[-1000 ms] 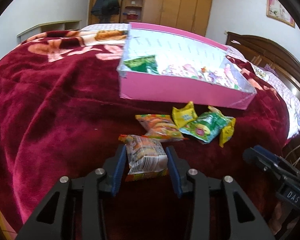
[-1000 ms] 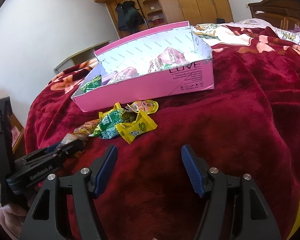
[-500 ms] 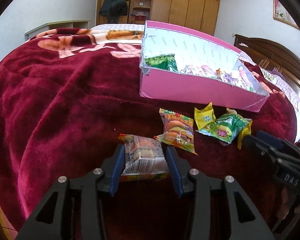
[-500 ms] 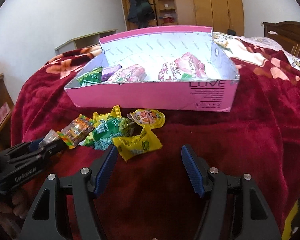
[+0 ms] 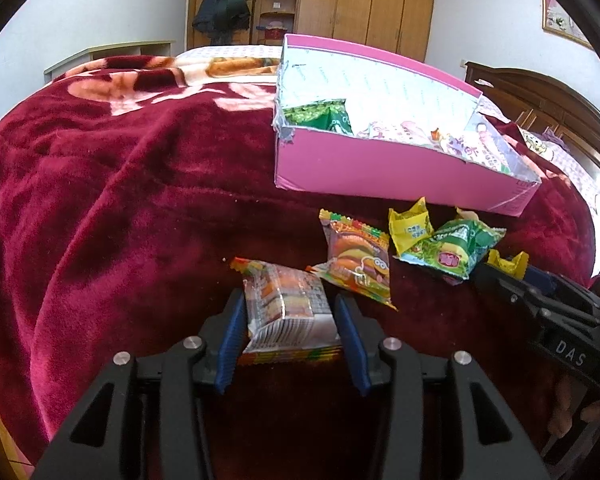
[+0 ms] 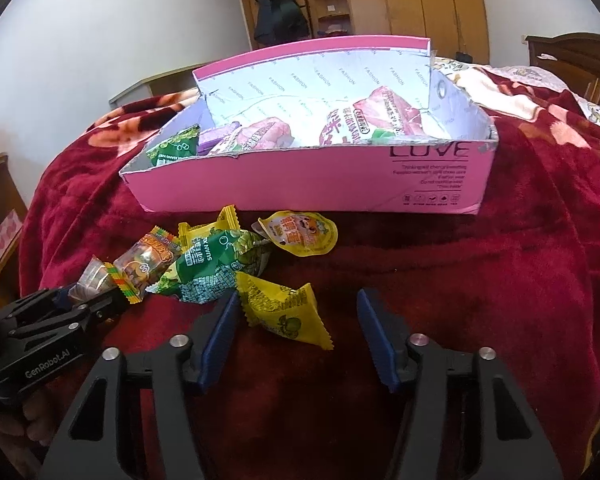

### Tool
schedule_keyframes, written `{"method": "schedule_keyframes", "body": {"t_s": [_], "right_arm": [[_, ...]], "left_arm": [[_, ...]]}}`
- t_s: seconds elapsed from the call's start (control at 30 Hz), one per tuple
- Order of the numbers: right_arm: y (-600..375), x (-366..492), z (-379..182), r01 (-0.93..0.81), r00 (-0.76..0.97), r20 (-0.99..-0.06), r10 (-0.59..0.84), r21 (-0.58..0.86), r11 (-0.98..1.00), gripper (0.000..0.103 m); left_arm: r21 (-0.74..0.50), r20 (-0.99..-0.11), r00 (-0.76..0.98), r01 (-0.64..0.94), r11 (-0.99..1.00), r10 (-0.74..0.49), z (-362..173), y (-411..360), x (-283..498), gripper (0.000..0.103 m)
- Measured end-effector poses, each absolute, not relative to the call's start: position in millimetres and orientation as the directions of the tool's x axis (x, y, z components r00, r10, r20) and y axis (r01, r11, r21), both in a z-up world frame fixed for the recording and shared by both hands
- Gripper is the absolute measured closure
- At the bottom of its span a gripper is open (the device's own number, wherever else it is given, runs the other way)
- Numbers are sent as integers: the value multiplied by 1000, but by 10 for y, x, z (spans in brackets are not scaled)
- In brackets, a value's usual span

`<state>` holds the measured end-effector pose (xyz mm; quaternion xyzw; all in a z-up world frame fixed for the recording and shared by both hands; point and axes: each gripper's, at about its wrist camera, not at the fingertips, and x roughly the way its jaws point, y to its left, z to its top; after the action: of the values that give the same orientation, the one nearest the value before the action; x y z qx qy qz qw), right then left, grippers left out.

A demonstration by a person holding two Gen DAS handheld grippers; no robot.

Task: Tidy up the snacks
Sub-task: 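Lift the cracker packet with the left tool while the right tool grasps a yellow candy, then carry the cracker packet with the left tool while the right tool carries the yellow candy into the box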

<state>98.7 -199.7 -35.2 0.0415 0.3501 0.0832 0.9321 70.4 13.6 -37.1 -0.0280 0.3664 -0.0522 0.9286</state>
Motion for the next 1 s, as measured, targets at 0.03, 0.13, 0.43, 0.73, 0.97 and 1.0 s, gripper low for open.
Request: {"method": "schedule_keyframes", "body": {"t_s": [0.03, 0.13, 0.43, 0.73, 0.97, 1.0], "right_arm": [[-2002, 964, -349, -125, 743, -642, 188, 142, 982, 54], [-2010, 909, -343, -125, 751, -630, 196, 155, 980, 71], [-2123, 805, -303, -103, 764, -604, 225, 230, 968, 74], [-2089, 607, -159, -139, 804, -543, 243, 227, 964, 74], [-2065, 511, -75, -156, 811, -526, 256, 228, 961, 74], [-2068, 510, -68, -157, 810, -527, 257, 228, 961, 74]], "left_arm": [[-90, -676, 727, 77, 993, -118, -368, 137, 698, 56], [-91, -671, 732, 79, 993, -119, -355, 136, 677, 58], [-117, -662, 736, 85, 989, -142, -279, 141, 626, 65], [-129, -625, 765, 94, 987, -155, -84, 143, 490, 65], [-123, -588, 793, 105, 987, -158, 92, 122, 396, 65], [-123, -586, 794, 106, 987, -158, 102, 124, 402, 65]]}}
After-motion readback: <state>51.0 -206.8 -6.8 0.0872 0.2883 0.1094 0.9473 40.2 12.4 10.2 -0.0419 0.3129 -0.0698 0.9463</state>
